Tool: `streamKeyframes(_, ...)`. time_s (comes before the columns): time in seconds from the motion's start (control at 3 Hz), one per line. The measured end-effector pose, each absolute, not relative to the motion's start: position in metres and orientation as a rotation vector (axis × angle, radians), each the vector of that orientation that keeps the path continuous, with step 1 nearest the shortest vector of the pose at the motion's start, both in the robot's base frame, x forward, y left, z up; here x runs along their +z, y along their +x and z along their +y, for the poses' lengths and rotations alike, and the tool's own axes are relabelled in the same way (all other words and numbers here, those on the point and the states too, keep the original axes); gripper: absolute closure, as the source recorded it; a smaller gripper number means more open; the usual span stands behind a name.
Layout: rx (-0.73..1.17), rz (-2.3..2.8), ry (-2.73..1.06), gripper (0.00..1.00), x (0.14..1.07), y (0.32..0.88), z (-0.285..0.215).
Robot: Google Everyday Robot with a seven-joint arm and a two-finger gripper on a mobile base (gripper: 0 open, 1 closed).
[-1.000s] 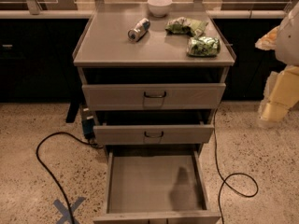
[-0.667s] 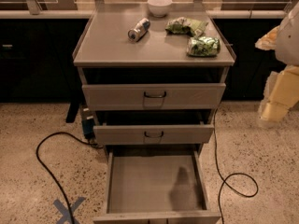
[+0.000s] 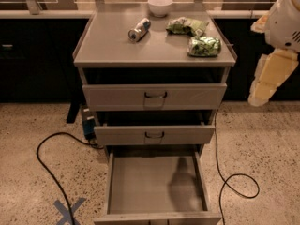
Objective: Place green can into bottom drawer
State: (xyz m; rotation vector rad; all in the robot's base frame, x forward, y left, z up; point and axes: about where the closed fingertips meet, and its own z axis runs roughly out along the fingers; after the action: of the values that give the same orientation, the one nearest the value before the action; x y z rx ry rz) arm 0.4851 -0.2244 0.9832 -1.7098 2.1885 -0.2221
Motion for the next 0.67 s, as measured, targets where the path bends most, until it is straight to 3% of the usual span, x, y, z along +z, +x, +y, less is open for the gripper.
streamKeyframes(0.67, -0.351, 2.169, -1.692, 0.0, 0.97, 0.602, -0.238)
